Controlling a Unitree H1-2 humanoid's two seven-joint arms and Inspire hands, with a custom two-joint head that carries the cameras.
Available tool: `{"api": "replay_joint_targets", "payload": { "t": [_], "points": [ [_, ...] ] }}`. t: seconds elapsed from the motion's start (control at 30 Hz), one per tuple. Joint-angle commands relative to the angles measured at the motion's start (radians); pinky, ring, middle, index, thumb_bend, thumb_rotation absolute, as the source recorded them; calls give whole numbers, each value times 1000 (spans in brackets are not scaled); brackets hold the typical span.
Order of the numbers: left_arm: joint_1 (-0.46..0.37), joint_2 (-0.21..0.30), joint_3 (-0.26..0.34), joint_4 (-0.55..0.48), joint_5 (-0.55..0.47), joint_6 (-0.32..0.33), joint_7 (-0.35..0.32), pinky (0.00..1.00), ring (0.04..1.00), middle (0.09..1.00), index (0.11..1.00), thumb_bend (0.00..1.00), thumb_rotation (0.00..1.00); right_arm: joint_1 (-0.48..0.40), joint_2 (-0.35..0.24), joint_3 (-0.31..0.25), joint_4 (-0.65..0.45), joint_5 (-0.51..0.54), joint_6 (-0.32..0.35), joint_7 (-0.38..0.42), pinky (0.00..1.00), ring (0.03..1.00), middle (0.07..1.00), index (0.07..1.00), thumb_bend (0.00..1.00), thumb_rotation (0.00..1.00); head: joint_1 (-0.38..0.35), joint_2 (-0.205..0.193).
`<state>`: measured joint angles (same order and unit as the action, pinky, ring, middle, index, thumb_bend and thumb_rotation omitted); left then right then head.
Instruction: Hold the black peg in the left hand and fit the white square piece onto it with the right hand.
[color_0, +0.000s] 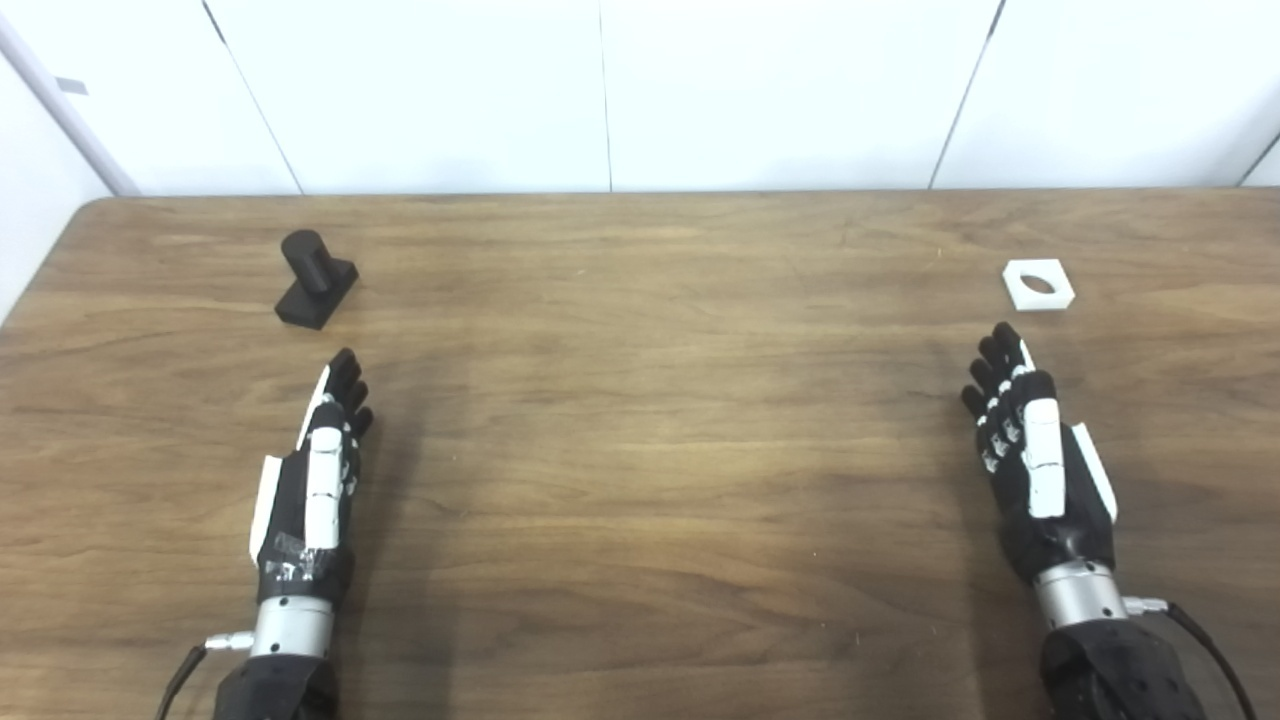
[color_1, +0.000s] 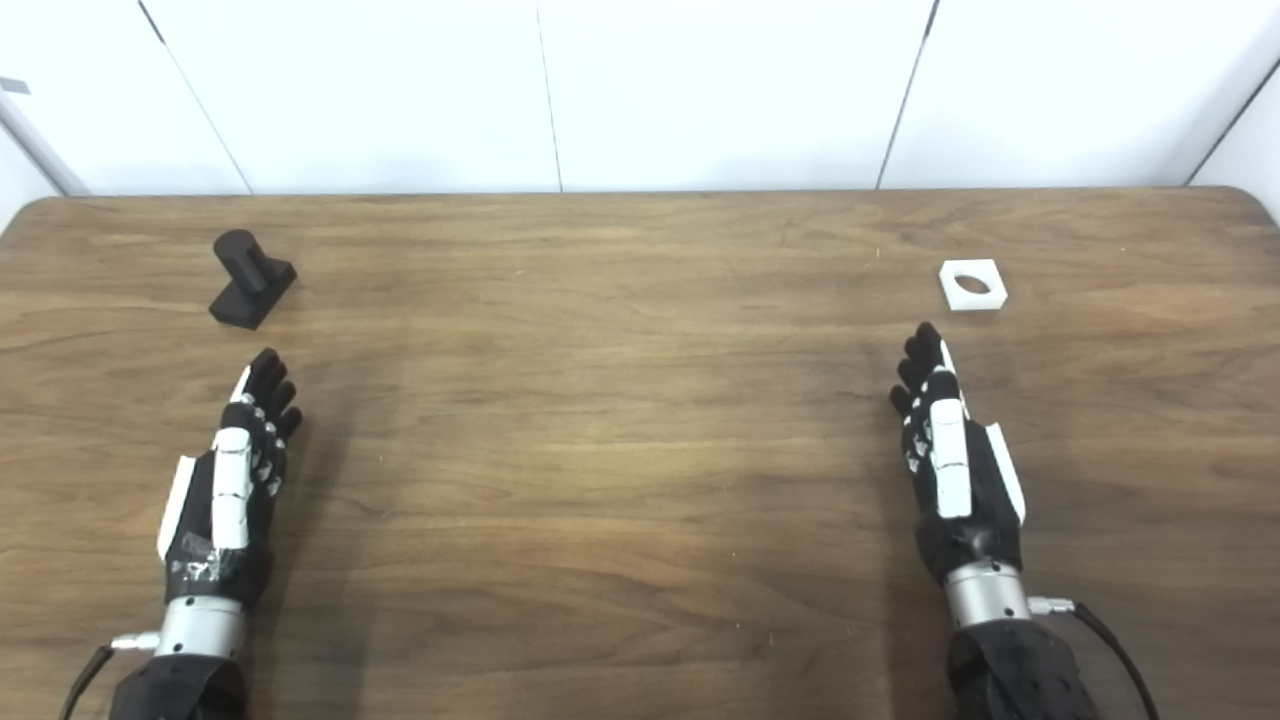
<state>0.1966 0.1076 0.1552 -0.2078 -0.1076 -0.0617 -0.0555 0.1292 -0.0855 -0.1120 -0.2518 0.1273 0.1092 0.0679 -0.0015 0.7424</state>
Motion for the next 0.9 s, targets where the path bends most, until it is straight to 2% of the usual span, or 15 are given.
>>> {"api": "replay_joint_targets", "payload": {
  "t": [0.0,0.23,0.43,0.7,0.87],
  "points": [
    [3,13,3,-3,3,-22,0,1000,999,1000,993,502,1000,2,0,1,-17,5,-10,-2,1000,1000,1000,1000,527,1000,1,-1],
    [5,14,3,-7,0,-14,0,1000,1000,1000,989,502,1000,4,-2,-1,-7,7,-23,0,1000,1000,1000,1000,525,1000,-1,-3],
    [11,6,-3,-10,7,-16,3,1000,1000,1000,990,490,1000,11,-10,-1,-10,-2,-29,2,1000,1000,1000,1000,514,1000,53,-29],
    [34,-18,-30,-17,30,-36,12,1000,1000,1000,986,433,1000,26,-30,-19,5,30,-40,22,1000,1000,1000,1000,497,1000,207,-119],
    [50,-31,-49,-16,52,-51,20,1000,1000,996,978,412,1000,35,-40,-21,30,39,-78,33,1000,1000,1000,1000,474,1000,256,-163]
  ]
}}
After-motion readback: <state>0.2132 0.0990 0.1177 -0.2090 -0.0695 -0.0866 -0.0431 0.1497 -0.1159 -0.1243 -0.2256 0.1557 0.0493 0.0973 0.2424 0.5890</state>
